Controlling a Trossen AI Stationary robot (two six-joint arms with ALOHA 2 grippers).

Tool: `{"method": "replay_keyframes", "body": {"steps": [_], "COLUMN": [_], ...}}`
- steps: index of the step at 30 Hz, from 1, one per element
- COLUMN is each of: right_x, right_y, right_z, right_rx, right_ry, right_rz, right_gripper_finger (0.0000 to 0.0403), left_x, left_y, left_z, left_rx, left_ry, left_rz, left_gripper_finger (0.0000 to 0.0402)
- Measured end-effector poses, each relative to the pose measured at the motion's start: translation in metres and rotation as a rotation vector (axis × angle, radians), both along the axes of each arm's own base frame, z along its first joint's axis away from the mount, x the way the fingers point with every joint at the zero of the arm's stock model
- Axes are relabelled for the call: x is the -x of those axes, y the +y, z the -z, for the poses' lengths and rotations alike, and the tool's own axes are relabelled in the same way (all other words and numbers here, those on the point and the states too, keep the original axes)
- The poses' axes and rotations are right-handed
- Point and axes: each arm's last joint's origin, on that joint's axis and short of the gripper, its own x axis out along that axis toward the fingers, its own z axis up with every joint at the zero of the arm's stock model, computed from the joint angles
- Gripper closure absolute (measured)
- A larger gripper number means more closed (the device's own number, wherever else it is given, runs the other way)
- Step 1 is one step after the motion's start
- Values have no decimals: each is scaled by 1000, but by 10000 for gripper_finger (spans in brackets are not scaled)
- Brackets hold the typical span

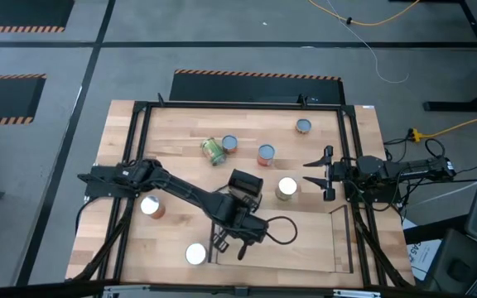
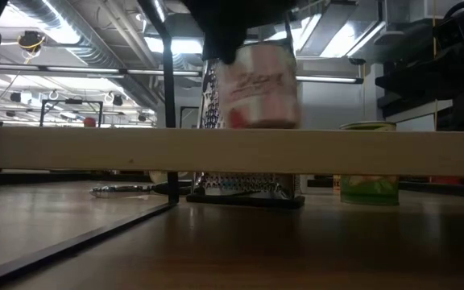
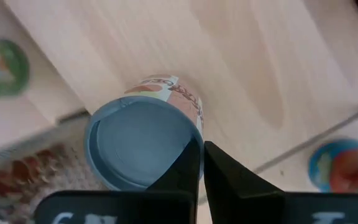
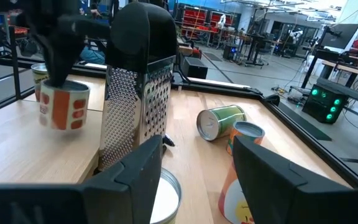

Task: Pick and place cans onto a shelf
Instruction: Put the canned diced tomatoes on the shelf

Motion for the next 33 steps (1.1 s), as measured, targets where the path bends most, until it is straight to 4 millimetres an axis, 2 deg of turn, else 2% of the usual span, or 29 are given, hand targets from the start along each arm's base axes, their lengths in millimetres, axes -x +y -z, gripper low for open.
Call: {"method": "replay_keyframes", "body": {"steps": [8, 15, 23, 33], "right_x": [0, 0, 0, 0], "right_y": [0, 0, 0, 0], "right_z": [0, 0, 0, 0], "right_rx": [0, 0, 0, 0], "right_ry": [0, 0, 1, 1], "right_rz": [-1, -1, 0, 0], "right_gripper_finger": [203, 203, 203, 203], "left_x": [-2, -5, -6, -6], "left_y": [2, 12, 15, 15], "left_z": [7, 8, 8, 9], "left_rx": [56, 67, 73, 73], "left_ry": [52, 66, 70, 72], "left_rz": [-2, -128, -150, -150], "left_gripper_finger": [392, 392, 390, 347]}}
